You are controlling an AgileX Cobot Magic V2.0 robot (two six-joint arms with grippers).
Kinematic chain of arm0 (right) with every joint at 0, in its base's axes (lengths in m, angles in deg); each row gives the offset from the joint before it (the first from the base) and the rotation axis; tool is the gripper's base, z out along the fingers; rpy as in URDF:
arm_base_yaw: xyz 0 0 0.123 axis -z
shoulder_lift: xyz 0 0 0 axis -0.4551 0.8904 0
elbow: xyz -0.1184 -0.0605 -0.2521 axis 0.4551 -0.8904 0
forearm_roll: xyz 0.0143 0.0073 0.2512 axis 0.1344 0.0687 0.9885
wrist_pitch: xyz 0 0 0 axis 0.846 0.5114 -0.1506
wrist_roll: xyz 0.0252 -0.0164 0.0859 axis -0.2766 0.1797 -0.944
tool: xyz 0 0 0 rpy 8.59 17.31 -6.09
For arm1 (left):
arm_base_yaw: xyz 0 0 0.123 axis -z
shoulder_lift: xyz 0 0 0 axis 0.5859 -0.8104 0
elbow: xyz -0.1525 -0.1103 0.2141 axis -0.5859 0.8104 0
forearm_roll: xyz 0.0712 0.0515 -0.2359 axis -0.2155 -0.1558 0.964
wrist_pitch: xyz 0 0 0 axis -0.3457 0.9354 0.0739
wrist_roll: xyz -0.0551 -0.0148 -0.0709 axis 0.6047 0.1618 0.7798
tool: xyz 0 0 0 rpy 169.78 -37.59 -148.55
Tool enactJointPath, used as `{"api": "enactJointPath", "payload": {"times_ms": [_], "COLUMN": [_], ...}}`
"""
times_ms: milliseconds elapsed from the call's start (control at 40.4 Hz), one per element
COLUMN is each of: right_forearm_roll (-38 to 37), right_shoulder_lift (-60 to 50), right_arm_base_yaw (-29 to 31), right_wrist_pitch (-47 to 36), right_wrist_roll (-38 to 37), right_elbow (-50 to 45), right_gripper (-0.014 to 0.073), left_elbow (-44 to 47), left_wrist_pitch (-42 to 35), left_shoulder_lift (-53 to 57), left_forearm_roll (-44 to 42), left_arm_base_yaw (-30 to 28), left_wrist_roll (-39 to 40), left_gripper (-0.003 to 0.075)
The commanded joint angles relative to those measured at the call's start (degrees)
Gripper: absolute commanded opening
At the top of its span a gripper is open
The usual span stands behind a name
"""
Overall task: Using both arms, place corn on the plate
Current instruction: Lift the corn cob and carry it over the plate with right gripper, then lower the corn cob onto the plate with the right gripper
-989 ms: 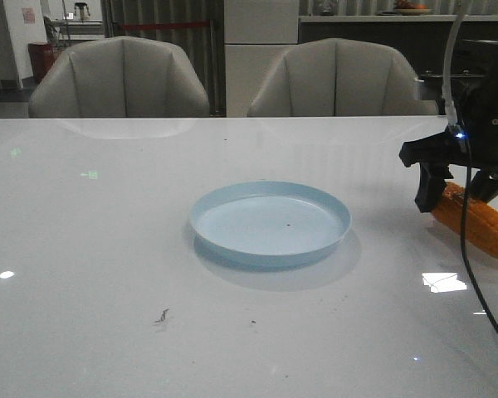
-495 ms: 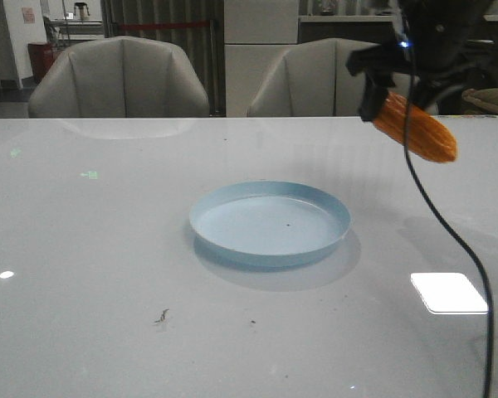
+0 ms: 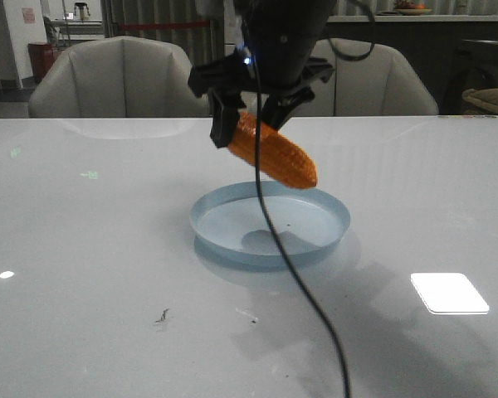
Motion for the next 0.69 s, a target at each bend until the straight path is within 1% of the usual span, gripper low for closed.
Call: {"api": "enactJointPath", "payload": {"times_ms": [0, 74, 223, 297, 445, 519, 668], "right_forearm_roll": [0.05, 0.14, 0.14, 0.09, -0.16, -0.57, -1.98], "right_shoulder_lift": [-1.04, 0.88, 3.07, 3.71, 4.60, 4.49, 3.37], "right_arm_base_yaw": [-0.04, -0.04, -0.04, -0.04, -0.04, -0.04, -0.04], "right_wrist_pitch": [-2.54, -2.48, -2.54, -2.54, -2.05, -1.82, -0.46], "right_wrist_roll": [0.59, 0.59, 0.59, 0.59, 0.59, 0.59, 0.53], "right_elbow": [2.05, 2.05, 2.05, 2.13, 2.26, 2.26, 2.90], "right_gripper": [0.0408, 0.0436, 0.0444, 0.0464, 0.0560, 0.0589, 0.0596], "left_elbow": [-1.46, -1.46, -1.46, -1.46, -1.46, -1.46, -1.46], "left_wrist_pitch": [-3.96, -3.96, -3.96, -3.96, -3.96, -3.96, -3.96], "left_shoulder_lift": [1.08, 1.08, 1.08, 1.08, 1.08, 1.08, 1.08], "left_forearm_roll": [0.61, 1.51, 2.70, 2.70, 2.70, 2.83, 3.06], "left_arm_base_yaw": [0.09, 0.09, 0.09, 0.09, 0.09, 0.09, 0.09], "left_wrist_roll": [0.59, 0.59, 0.59, 0.59, 0.59, 0.59, 0.59], "left_gripper": [0.0313, 0.0313, 0.0313, 0.0313, 0.0313, 0.0313, 0.0313]}}
